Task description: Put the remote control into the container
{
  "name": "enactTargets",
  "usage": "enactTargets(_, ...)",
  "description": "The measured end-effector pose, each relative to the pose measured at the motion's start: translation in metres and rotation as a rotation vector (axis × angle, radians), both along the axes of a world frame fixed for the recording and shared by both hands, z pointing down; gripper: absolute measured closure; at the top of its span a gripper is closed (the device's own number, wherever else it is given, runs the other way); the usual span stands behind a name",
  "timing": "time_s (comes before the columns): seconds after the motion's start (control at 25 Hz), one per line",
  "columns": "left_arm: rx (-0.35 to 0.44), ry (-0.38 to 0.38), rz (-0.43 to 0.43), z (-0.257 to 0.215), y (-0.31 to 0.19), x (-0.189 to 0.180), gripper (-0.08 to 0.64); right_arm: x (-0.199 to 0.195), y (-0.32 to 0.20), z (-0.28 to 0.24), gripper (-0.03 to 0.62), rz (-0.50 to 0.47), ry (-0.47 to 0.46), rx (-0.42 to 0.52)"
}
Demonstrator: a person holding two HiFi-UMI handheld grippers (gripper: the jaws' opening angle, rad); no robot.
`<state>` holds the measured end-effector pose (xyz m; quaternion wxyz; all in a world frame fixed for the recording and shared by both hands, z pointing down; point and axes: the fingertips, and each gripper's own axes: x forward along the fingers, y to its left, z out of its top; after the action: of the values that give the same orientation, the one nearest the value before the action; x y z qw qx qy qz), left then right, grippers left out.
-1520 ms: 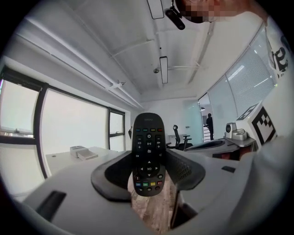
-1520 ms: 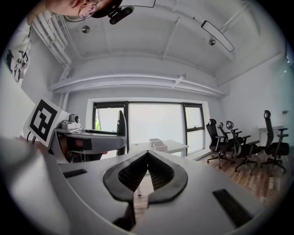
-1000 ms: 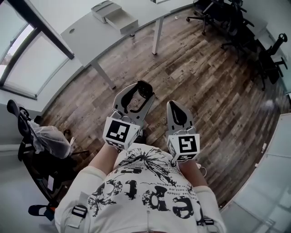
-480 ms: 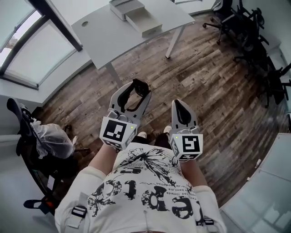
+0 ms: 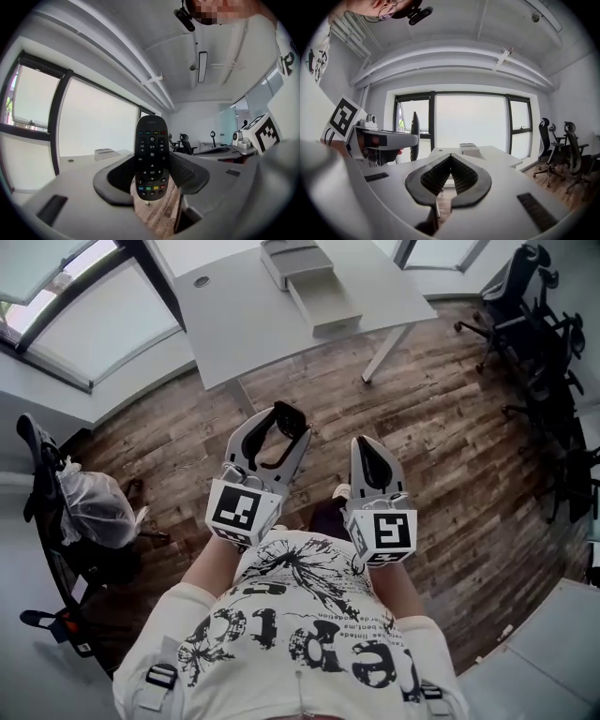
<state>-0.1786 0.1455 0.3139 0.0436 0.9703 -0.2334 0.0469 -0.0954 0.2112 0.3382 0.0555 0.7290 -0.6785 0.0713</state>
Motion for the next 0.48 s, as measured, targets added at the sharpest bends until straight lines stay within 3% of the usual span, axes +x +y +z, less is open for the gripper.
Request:
enactTargets(0.2, 0.004, 0.009, -0.089, -0.008, -0.020, 0.051, 0.328, 0.059, -0.027, -0.008, 0.591, -0.080, 0.021, 0.012)
enactTargets(0.48, -0.022, 0.010, -0.122, 0.002, -0.031, 0.134, 0.328, 0.149, -0.042, -0.002, 0.591, -0.110, 0.006, 0.009)
